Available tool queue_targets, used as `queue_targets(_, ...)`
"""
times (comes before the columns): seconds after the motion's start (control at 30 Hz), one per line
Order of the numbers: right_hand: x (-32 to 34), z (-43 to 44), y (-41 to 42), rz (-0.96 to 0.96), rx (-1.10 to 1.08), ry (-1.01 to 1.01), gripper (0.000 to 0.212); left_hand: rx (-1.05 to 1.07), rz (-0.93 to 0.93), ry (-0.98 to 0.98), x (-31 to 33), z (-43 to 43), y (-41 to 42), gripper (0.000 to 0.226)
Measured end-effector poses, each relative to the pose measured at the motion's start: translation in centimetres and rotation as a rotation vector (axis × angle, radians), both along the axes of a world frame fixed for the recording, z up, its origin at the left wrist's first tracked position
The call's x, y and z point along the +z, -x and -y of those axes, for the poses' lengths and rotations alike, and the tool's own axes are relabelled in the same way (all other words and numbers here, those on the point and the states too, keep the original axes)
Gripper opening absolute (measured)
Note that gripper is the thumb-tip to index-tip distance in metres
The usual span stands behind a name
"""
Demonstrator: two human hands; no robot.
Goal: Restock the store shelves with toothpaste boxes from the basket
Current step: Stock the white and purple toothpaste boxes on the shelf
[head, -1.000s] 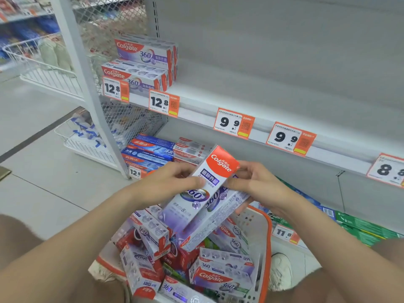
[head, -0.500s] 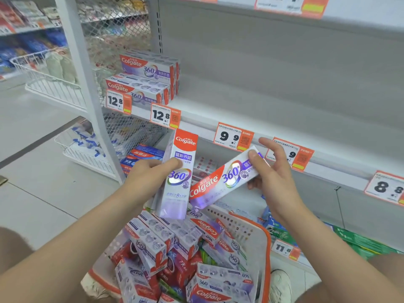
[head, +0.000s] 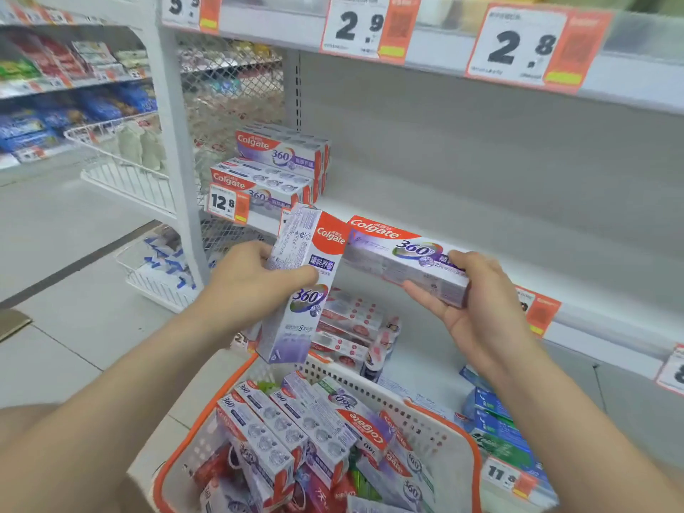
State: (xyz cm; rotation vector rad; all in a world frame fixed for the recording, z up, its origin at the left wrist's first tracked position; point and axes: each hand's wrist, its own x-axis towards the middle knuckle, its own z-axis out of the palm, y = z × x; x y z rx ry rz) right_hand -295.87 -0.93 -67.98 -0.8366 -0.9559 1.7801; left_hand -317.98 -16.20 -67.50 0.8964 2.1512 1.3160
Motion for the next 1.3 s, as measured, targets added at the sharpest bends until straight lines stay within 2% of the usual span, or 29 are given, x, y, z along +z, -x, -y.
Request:
queue_targets(0.07,0.2,-0.5,1.5,0.027,-0.068,0.013,0.031,0.007,0.008,-0.045,0.9,-0.5,1.3,0.026)
queue_targets(0.13,0.9,-1.0,3.2,0.078,-0.105,-0.014,0.040,-0.001,0.030,-0.048,1.5,-1.3,2.7,0.048)
queue_targets(0.17,1.4,-1.4,4.1,0.092,-0.094,-0.028,0.035,0.000,0.032,-0.026,1.6,-1.6,3.4,0.051)
queue_targets(0.23,2.4,-1.9,6.0,0.070,-0.050,-0.062,0.017,-0.010,-0.027,0.055,1.5,-2.3,4.7,0.043)
queue_targets(0.3,3.5,-2.5,8.3,0.071,-0.038,-0.162,0.015,-0.090,-0.170,0.187,1.3,-2.6,5.3,0.047)
queue_targets(0.37,4.3,-3.3,10.9,0.232,-0.054,-0.402,0.024,-0.183,-0.309,0.318,0.9,-2.8,5.6,0.054)
queue_targets(0.43,5.0,-4.1,13.9,0.405,-0.064,-0.726,0.025,-0.256,-0.399,0.400,0.6,-3.0,6.1,0.059)
queue_targets(0.57,5.4,-6.0,20.1,0.690,-0.002,-1.322,0.017,-0.354,-0.443,0.427,0.4,-3.6,7.1,0.054)
queue_targets(0.7,3.9,-7.7,25.3,0.894,0.115,-1.638,0.022,-0.333,-0.476,0.450,-0.4,-3.9,8.3,0.065)
queue_targets(0.8,3.0,-8.3,27.1,1.177,-0.044,-1.763,0.029,-0.322,-0.457,0.443,-0.6,-3.7,8.7,0.071)
queue_targets(0.9,2.1,-8.3,27.1,1.284,-0.197,-1.747,0.035,-0.331,-0.389,0.420,-0.2,-3.3,9.1,0.062)
queue_targets(0.97,1.7,-7.9,26.3,1.198,-0.161,-1.676,0.036,-0.314,-0.349,0.403,0.3,-3.0,9.2,0.056)
queue_targets(1.0,1.7,-7.4,25.5,1.072,-0.117,-1.589,0.035,-0.296,-0.312,0.380,0.6,-2.8,9.3,0.051)
queue_targets(1.07,1.8,-6.0,22.6,0.746,-0.045,-1.336,0.027,-0.263,-0.203,0.325,0.8,-2.7,9.3,0.042)
queue_targets(1.1,1.8,-5.1,20.7,0.643,-0.003,-1.199,0.022,-0.256,-0.138,0.304,0.9,-2.7,9.3,0.042)
queue_targets(1.13,1.7,-4.0,18.7,0.605,0.070,-1.065,0.021,-0.259,-0.067,0.285,0.9,-2.8,9.2,0.045)
queue_targets(1.23,0.1,-0.8,13.6,0.603,0.433,-0.659,0.051,-0.281,0.083,0.236,0.9,-3.2,8.4,0.061)
queue_targets(1.3,-1.0,0.3,12.2,0.528,0.597,-0.441,0.058,-0.306,0.118,0.213,0.6,-3.6,7.6,0.071)
